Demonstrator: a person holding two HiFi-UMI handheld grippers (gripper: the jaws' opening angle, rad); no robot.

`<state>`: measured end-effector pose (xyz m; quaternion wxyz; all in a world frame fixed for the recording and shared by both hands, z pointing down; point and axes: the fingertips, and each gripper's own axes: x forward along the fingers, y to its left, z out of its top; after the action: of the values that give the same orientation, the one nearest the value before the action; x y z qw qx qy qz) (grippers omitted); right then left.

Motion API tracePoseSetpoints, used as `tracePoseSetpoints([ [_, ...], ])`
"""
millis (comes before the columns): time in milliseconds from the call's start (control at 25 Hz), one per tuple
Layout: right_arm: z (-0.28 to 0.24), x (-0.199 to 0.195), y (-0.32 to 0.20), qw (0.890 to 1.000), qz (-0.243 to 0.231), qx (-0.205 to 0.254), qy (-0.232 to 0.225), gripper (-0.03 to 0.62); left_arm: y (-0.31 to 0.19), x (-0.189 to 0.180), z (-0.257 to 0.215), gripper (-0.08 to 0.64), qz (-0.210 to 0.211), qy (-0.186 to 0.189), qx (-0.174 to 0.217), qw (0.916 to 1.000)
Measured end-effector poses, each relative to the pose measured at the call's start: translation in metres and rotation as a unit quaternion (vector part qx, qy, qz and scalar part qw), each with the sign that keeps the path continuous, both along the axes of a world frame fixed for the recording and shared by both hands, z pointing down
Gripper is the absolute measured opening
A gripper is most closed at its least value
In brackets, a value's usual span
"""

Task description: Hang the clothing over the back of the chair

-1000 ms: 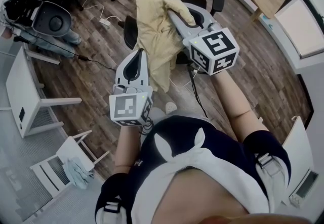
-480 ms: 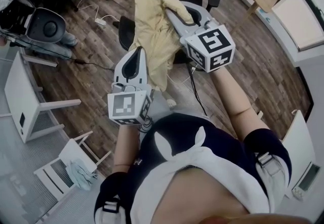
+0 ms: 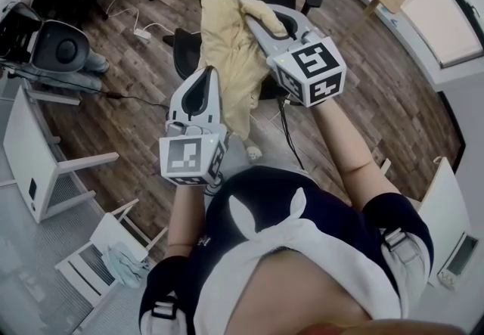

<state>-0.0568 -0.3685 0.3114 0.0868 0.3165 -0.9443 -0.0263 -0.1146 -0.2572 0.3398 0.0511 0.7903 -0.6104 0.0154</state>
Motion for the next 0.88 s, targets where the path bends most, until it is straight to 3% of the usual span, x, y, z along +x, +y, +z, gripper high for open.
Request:
tracePoseSetpoints([
  [360, 0.010, -0.006, -0.010, 0.999, 0.004, 0.021, 0.037, 0.083, -0.018, 0.000, -0.003, 0.006, 0.018, 0.005, 0.000, 0.9998],
  [880, 0.035, -0.014, -0.025, 0.997, -0.006, 0.009, 0.080, 0.086, -0.037, 0.000, -0.001, 0.006, 0.046, 0.015, -0.005, 0.9988],
])
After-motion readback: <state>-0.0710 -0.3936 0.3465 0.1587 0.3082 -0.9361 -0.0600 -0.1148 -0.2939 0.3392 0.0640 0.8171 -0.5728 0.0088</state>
